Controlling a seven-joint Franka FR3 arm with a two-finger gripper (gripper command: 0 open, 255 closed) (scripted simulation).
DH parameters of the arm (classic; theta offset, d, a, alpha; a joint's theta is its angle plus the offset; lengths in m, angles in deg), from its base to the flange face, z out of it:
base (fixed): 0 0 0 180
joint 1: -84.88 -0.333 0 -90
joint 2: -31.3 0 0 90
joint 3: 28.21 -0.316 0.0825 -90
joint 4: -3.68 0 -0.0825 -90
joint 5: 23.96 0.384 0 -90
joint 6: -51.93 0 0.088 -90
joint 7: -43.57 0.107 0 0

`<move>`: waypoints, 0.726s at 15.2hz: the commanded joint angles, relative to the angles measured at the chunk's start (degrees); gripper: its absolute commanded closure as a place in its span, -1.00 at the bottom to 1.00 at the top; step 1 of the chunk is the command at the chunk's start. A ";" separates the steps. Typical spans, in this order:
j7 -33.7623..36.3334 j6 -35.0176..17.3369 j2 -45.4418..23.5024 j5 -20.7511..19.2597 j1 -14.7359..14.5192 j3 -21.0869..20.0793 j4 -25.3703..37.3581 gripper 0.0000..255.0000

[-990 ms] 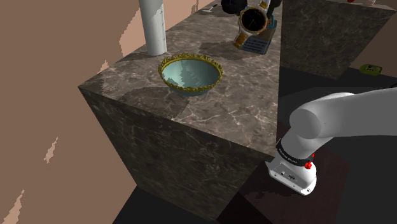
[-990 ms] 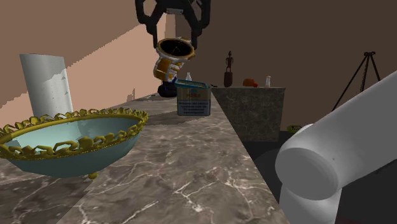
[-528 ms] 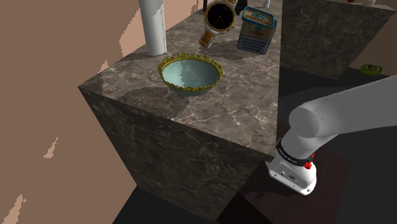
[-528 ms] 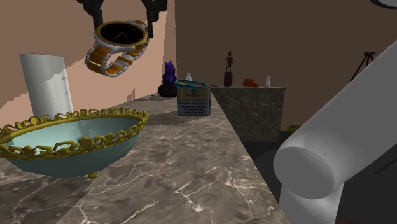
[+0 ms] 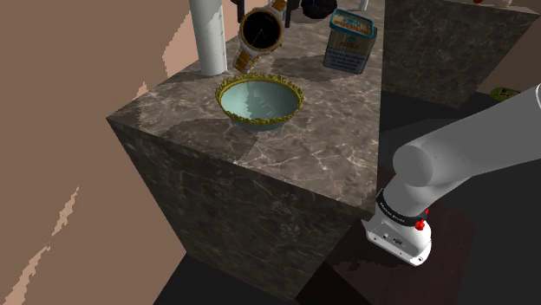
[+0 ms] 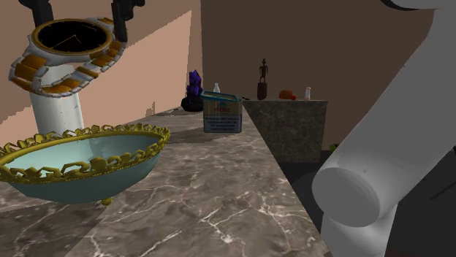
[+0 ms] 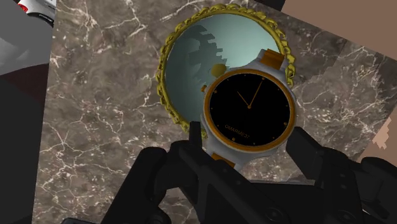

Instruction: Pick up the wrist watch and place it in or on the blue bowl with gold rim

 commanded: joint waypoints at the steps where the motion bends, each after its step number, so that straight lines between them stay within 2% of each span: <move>1: -0.48 -1.55 0.99 0.46 -0.30 0.28 -2.41 1.00; 11: -2.66 -8.75 5.38 2.54 -1.87 1.08 -13.64 1.00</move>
